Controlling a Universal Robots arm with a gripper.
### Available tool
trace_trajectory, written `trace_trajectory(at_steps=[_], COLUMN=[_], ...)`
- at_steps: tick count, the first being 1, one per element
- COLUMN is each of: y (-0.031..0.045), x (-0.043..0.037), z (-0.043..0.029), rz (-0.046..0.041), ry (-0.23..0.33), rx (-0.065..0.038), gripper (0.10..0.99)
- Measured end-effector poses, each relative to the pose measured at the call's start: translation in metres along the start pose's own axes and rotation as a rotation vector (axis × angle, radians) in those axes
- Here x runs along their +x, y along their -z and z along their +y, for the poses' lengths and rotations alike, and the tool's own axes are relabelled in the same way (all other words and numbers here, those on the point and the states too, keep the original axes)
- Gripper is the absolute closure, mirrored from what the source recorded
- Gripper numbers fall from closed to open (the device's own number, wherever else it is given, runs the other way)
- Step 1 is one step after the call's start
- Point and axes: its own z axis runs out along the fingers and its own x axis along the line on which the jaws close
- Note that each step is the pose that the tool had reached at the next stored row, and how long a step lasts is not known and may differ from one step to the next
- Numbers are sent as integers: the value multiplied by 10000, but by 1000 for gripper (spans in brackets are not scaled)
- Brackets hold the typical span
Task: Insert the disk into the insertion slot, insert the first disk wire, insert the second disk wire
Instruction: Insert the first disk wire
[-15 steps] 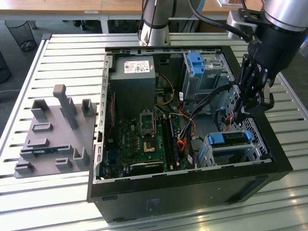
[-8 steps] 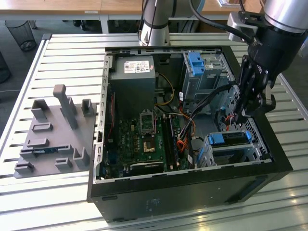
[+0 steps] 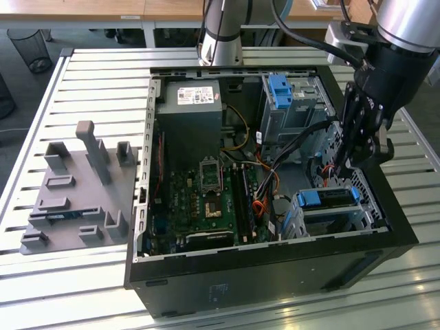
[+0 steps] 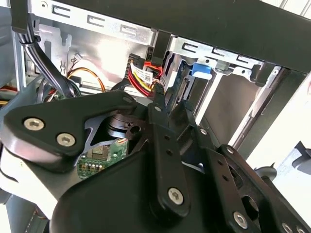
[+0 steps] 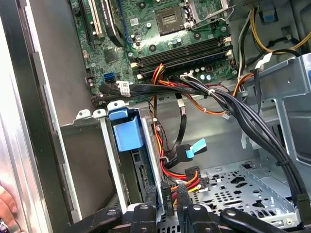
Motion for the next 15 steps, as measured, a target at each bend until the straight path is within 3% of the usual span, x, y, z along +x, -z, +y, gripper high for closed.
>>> trace_trajectory(at_steps=[3,5,8,15], y=[-2,-4,-2,-6], x=[-1,-2,-2,-2], z=[-2,-2,-4,-3], rz=[6,32,60,48], ry=[-1,-1,60,1168], rx=[1,8,22,134], gripper=[792,918,922,922])
